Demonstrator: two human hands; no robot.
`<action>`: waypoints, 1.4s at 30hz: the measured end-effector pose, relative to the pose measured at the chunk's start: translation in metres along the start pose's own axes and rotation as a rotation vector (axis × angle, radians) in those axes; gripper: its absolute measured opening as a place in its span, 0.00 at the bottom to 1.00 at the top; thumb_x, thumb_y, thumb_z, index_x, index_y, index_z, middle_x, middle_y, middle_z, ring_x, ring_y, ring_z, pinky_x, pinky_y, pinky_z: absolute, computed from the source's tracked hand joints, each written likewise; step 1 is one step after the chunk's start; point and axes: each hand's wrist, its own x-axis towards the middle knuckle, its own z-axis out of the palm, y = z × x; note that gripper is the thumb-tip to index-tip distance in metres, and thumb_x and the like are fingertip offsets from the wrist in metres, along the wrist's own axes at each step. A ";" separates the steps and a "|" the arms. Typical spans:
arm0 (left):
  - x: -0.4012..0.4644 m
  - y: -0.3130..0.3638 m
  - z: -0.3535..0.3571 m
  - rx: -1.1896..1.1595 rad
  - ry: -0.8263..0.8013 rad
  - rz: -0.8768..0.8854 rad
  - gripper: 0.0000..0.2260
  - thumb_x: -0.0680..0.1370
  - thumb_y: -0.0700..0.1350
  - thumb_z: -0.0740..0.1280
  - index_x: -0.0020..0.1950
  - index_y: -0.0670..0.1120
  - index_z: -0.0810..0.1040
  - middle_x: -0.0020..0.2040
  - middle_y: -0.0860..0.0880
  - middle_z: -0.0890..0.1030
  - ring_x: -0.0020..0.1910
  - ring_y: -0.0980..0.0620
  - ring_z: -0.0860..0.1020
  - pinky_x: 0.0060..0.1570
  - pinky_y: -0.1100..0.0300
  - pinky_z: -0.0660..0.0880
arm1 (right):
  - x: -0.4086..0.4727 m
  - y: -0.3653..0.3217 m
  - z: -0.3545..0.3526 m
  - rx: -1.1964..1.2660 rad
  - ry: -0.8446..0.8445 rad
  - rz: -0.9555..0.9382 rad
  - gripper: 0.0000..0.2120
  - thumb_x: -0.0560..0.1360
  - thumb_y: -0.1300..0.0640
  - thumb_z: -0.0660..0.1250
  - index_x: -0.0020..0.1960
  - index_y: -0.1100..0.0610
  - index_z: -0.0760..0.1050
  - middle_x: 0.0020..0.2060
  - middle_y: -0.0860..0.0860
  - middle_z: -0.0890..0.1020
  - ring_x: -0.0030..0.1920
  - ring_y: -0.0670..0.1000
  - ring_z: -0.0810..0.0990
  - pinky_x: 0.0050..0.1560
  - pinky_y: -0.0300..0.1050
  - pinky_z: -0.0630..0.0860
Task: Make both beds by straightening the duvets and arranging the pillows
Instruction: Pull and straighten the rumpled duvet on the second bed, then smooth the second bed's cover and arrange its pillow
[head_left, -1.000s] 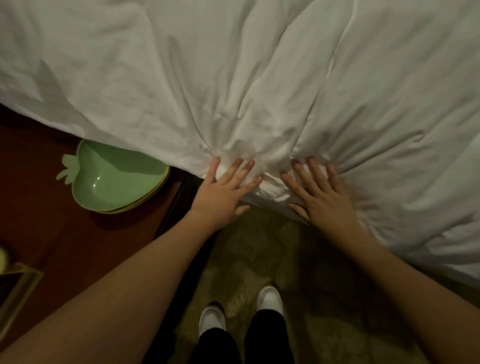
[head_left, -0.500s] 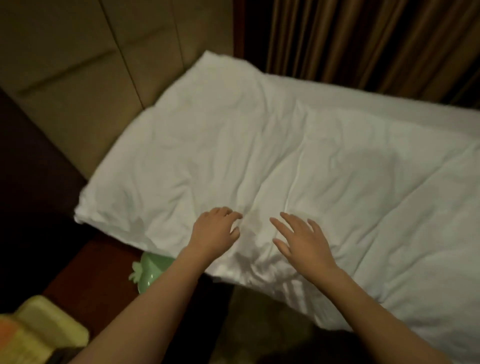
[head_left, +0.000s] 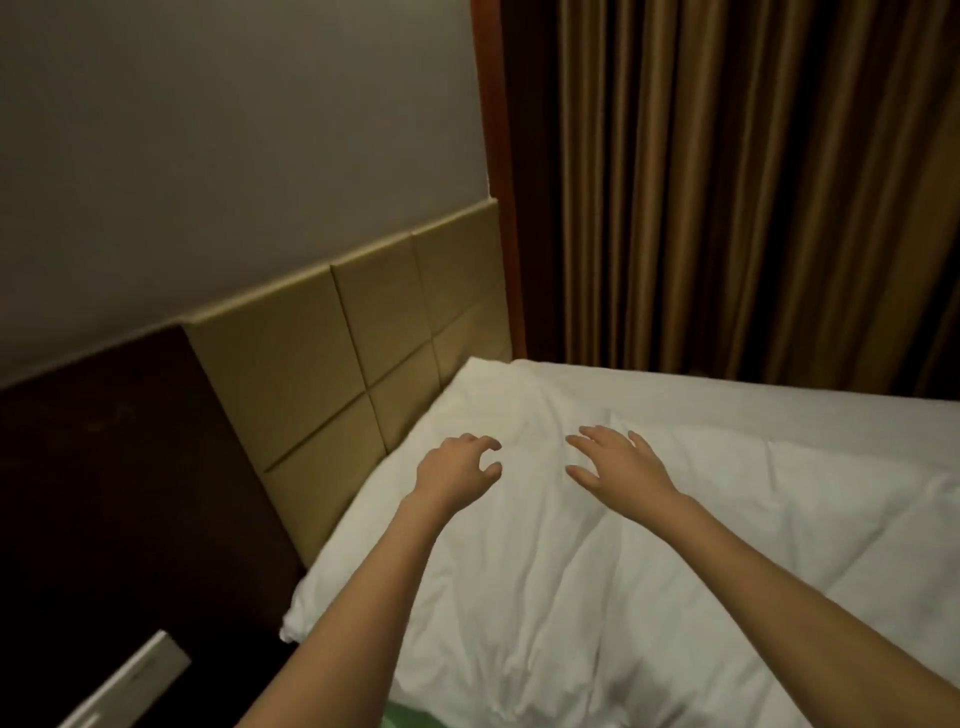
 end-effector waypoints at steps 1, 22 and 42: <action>0.002 0.001 -0.013 0.003 0.012 -0.005 0.18 0.80 0.52 0.58 0.69 0.55 0.70 0.68 0.51 0.72 0.66 0.50 0.70 0.56 0.55 0.70 | 0.005 -0.001 -0.011 0.005 0.008 -0.013 0.24 0.82 0.44 0.52 0.75 0.48 0.58 0.75 0.46 0.59 0.75 0.47 0.55 0.74 0.50 0.47; 0.127 -0.107 -0.059 -0.007 0.073 -0.183 0.18 0.79 0.53 0.57 0.70 0.56 0.69 0.67 0.53 0.73 0.64 0.52 0.71 0.56 0.56 0.71 | 0.192 -0.054 -0.015 0.052 -0.066 -0.190 0.23 0.81 0.43 0.53 0.75 0.47 0.60 0.76 0.46 0.59 0.75 0.47 0.55 0.75 0.50 0.46; 0.305 -0.260 0.018 -0.106 0.019 -0.394 0.19 0.81 0.52 0.57 0.72 0.54 0.67 0.69 0.52 0.70 0.67 0.50 0.68 0.60 0.55 0.67 | 0.450 -0.068 0.116 0.017 -0.260 -0.384 0.23 0.82 0.44 0.52 0.75 0.48 0.59 0.76 0.46 0.59 0.75 0.47 0.55 0.74 0.49 0.45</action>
